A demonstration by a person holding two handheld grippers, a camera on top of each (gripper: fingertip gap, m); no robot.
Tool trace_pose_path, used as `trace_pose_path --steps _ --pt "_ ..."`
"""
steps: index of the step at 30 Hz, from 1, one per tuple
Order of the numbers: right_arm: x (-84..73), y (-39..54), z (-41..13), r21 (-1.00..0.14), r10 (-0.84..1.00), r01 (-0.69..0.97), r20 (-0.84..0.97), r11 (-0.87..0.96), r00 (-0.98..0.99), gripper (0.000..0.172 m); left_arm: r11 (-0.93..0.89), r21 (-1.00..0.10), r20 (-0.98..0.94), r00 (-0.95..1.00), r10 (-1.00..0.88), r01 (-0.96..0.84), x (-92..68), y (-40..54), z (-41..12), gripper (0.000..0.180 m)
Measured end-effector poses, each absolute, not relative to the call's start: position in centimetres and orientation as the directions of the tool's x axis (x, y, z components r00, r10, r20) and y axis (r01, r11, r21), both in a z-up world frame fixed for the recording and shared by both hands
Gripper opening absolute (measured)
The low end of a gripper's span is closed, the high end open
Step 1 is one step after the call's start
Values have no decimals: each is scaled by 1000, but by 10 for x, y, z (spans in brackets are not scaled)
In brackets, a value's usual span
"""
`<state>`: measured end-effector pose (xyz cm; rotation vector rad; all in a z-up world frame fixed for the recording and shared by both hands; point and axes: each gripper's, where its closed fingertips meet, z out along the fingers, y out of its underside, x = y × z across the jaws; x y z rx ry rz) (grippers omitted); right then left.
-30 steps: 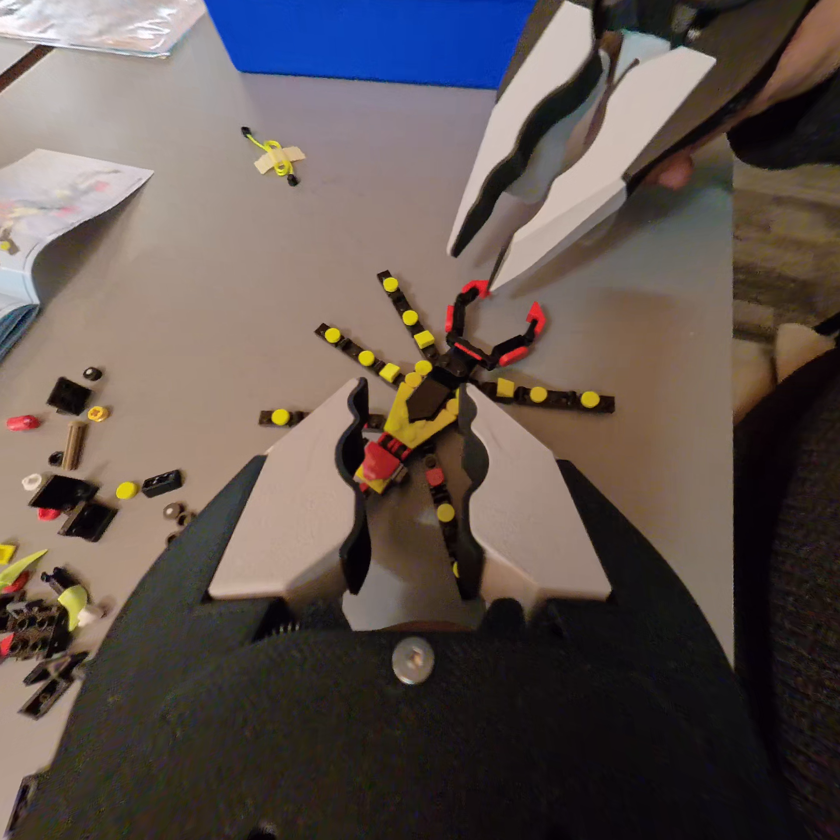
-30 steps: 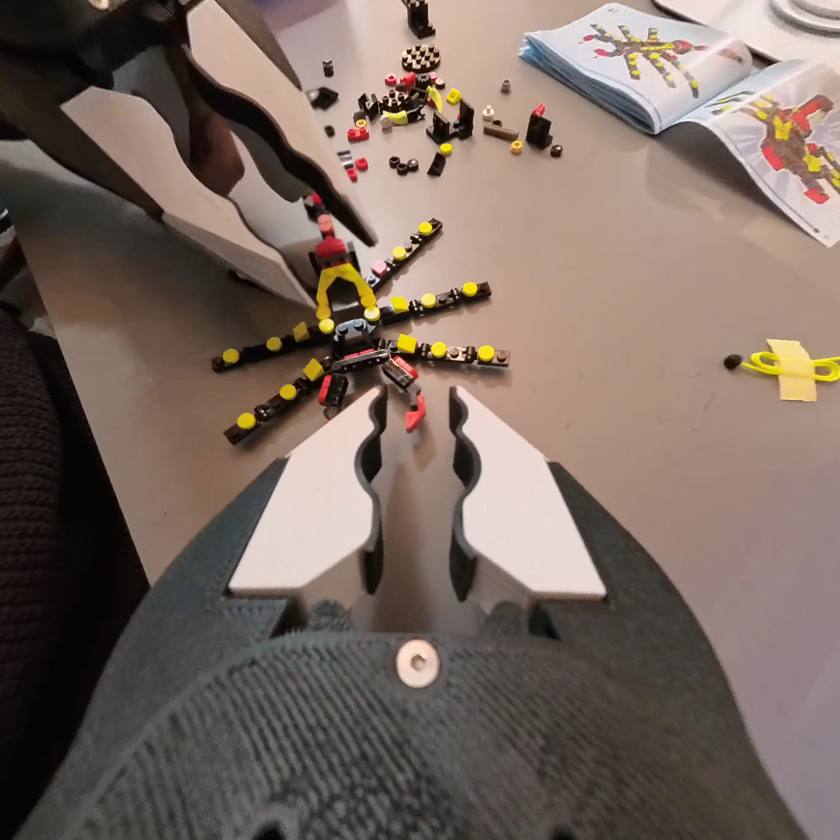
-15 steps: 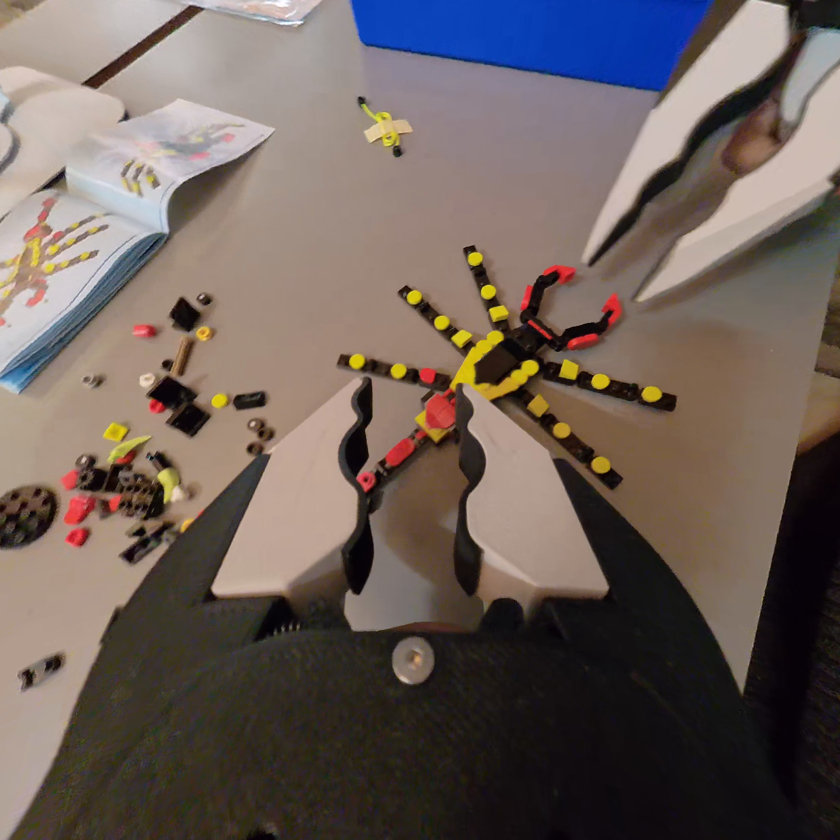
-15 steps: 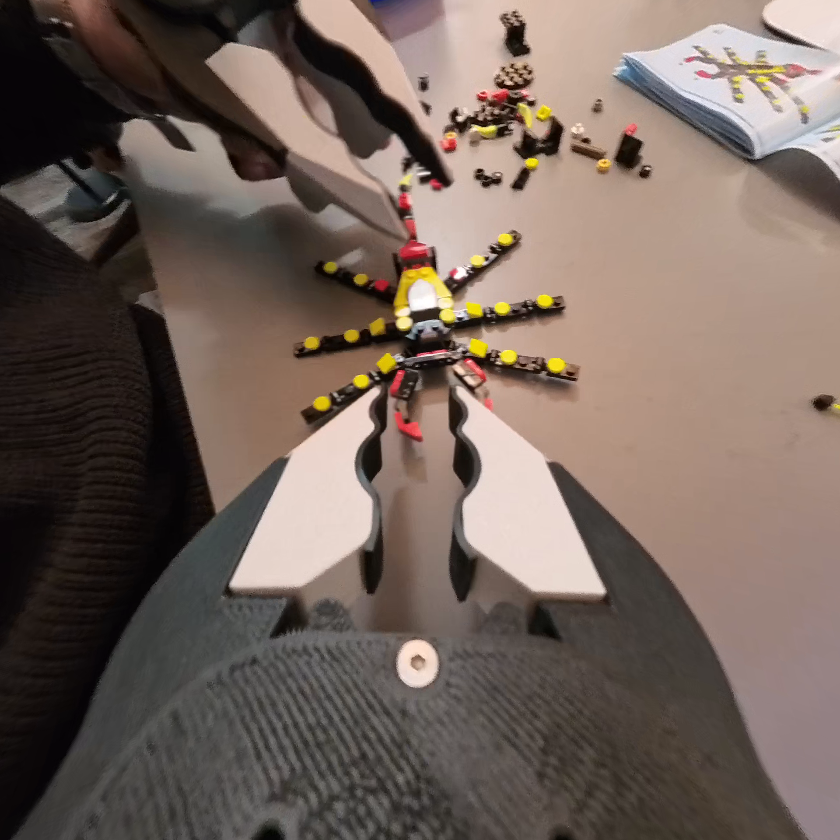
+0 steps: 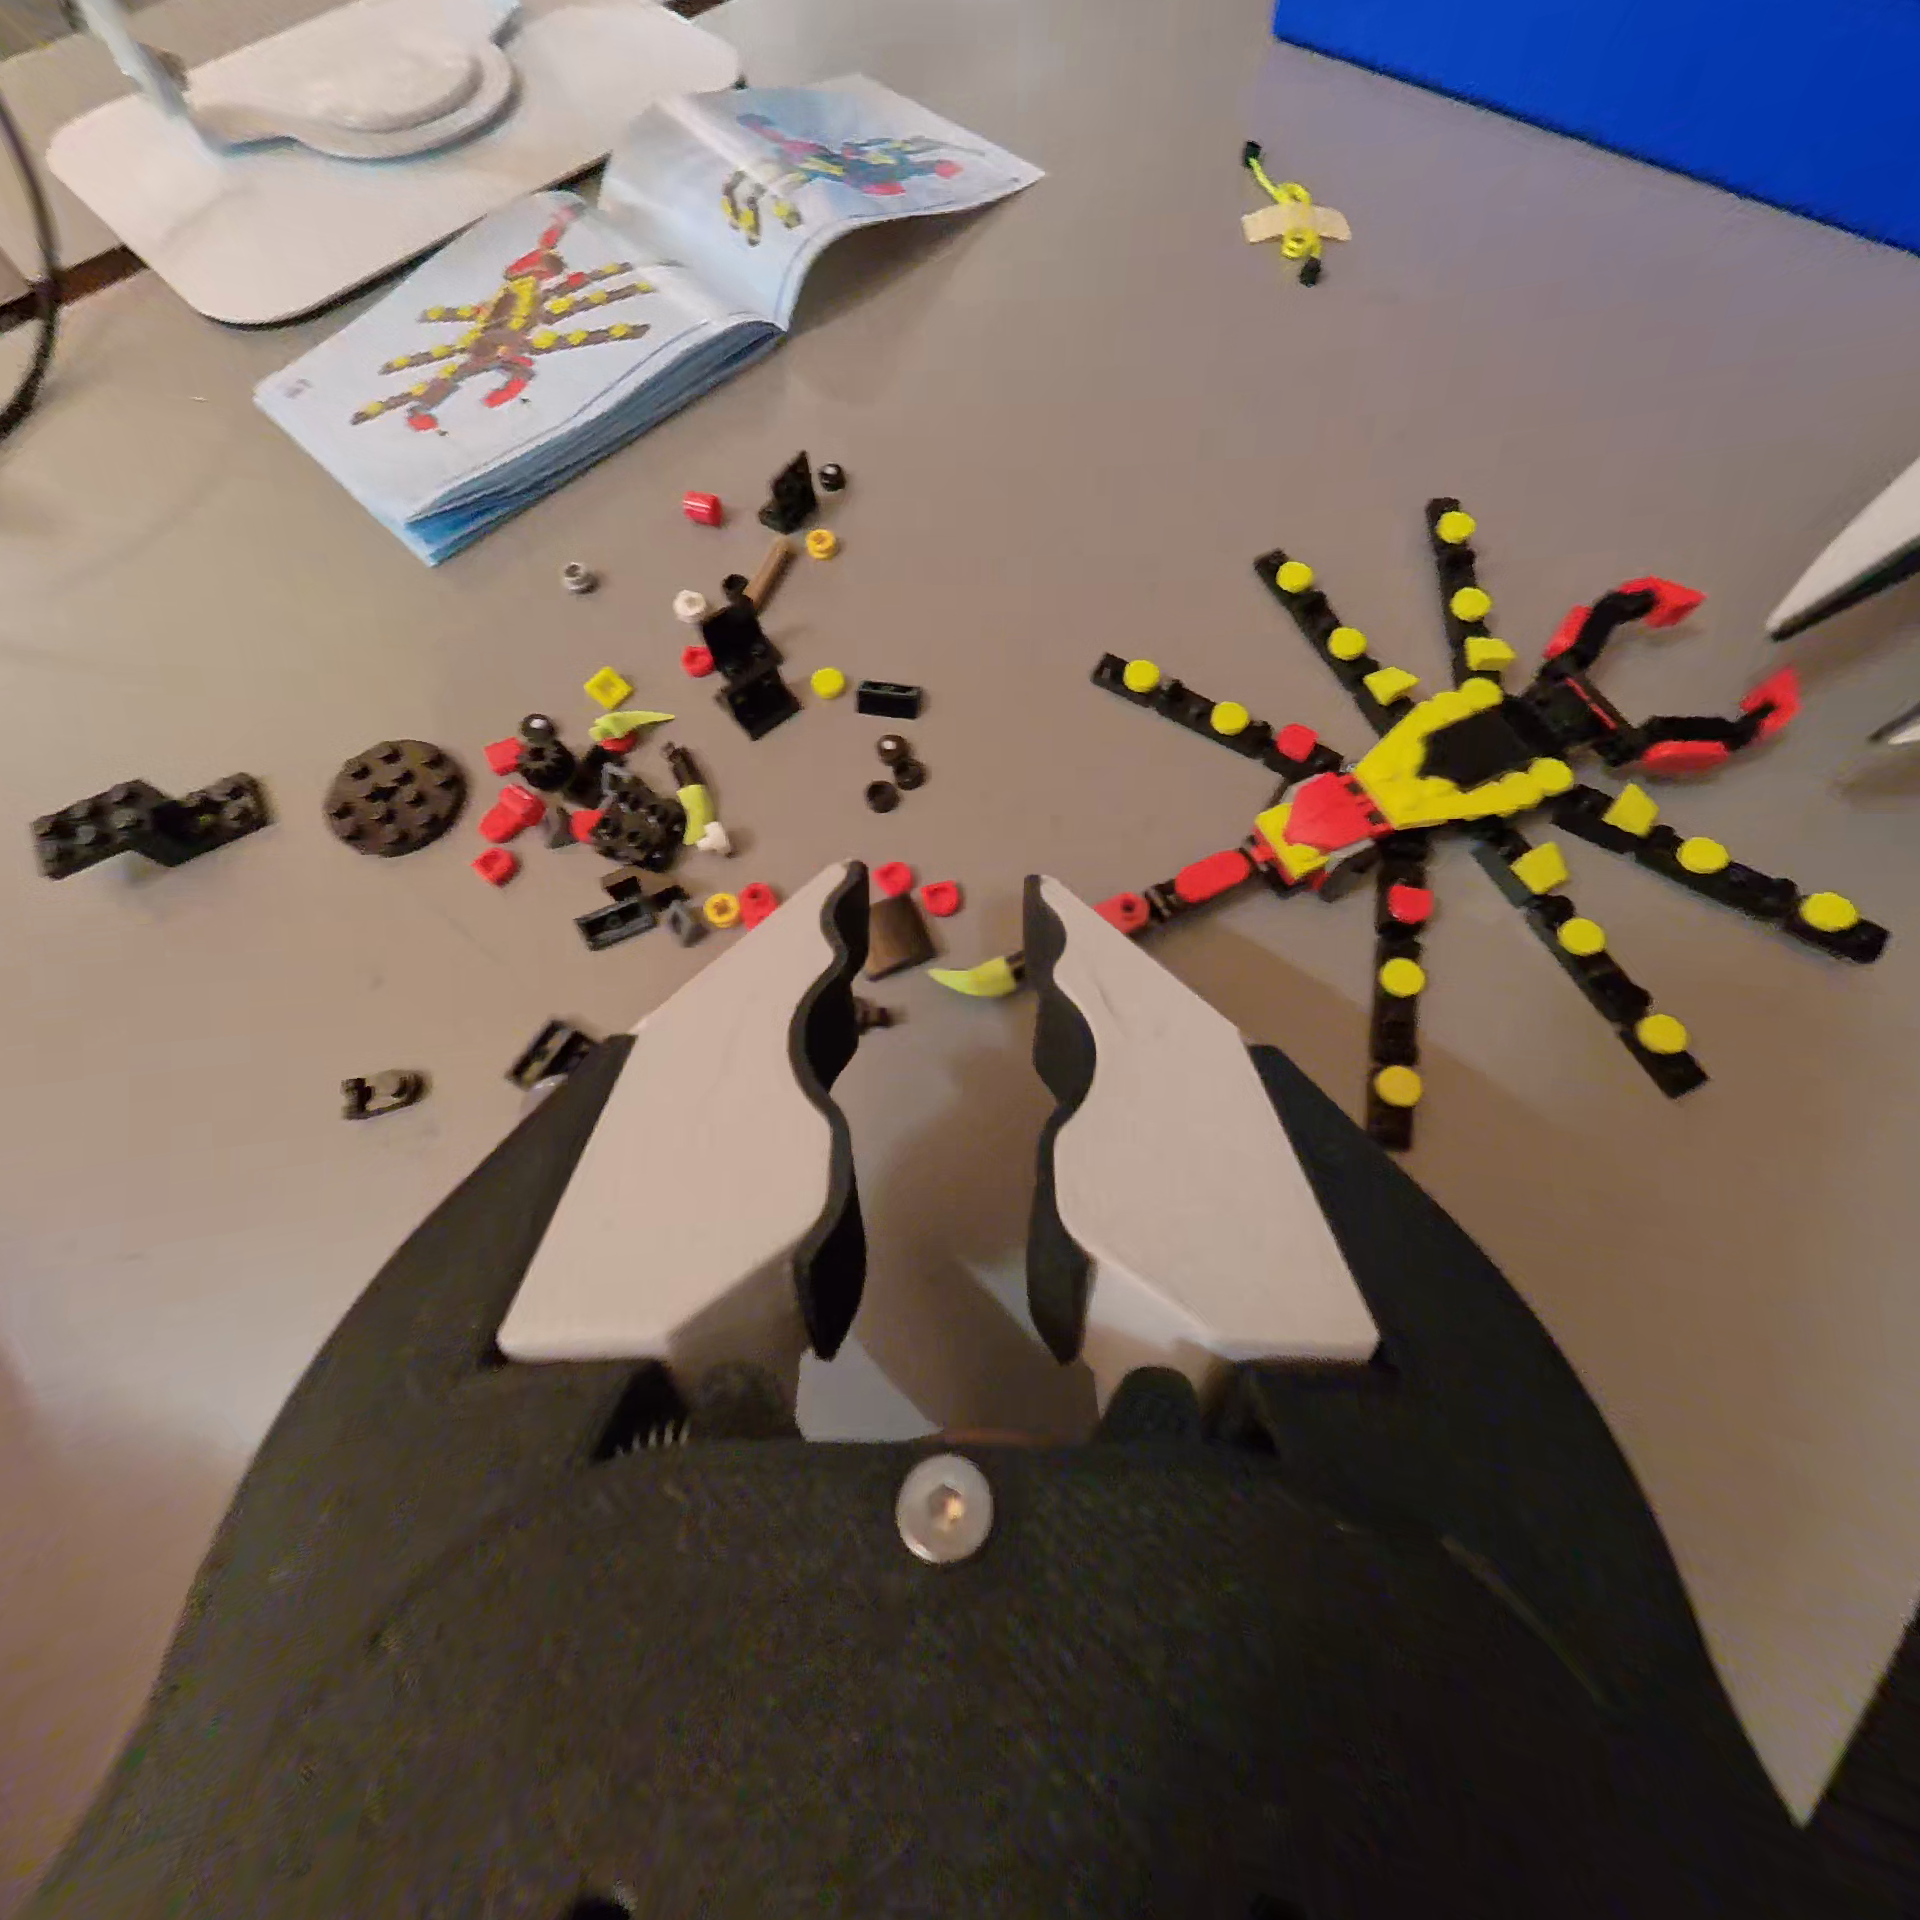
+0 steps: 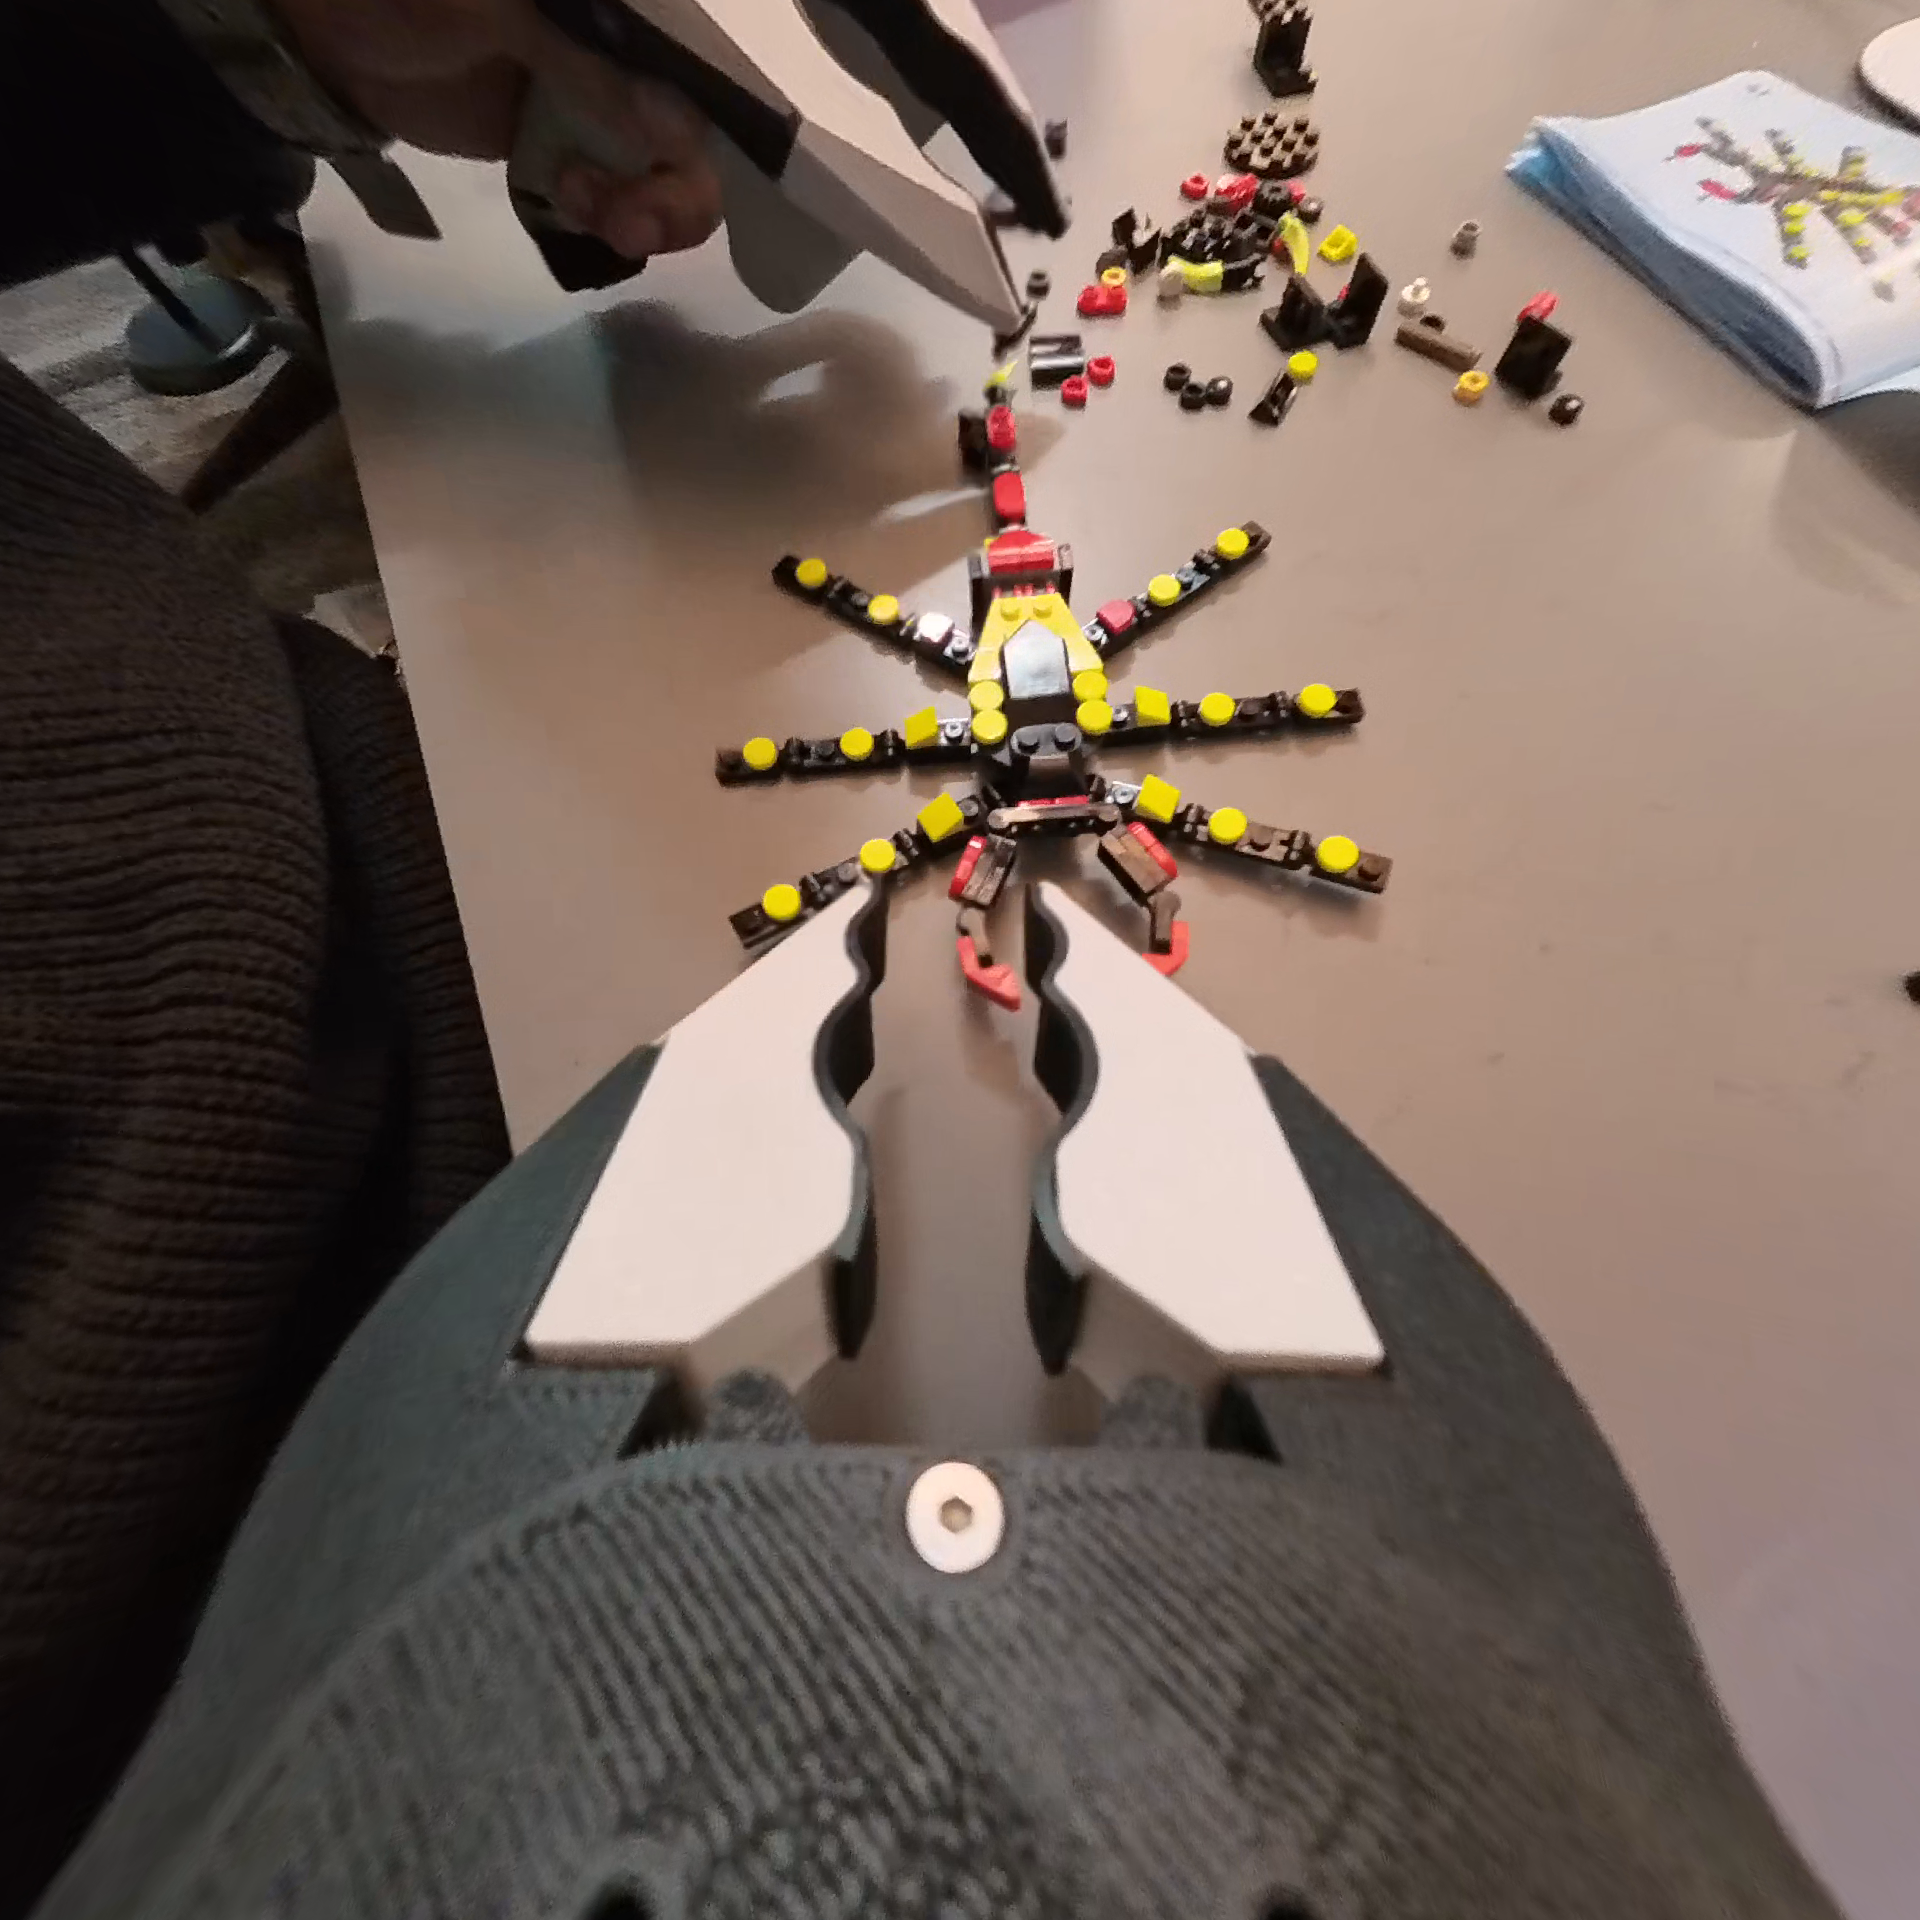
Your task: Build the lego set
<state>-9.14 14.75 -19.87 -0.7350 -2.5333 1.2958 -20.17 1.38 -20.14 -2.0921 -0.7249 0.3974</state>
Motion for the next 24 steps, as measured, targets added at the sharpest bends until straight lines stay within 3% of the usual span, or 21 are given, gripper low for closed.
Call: trace_pose_path --steps 10,19,24 --pt "-108 149 -188 -842 583 319 -5 436 -812 21 -347 -850 58 726 686 396 -221 -1 -192 25" --pt "-112 149 -187 -846 602 312 13 432 -799 20 -362 -845 68 751 657 394 -216 5 -197 23" --pt "-121 154 -175 -879 643 292 20 376 -765 24 -446 -831 -17 786 619 333 -211 12 -204 21"
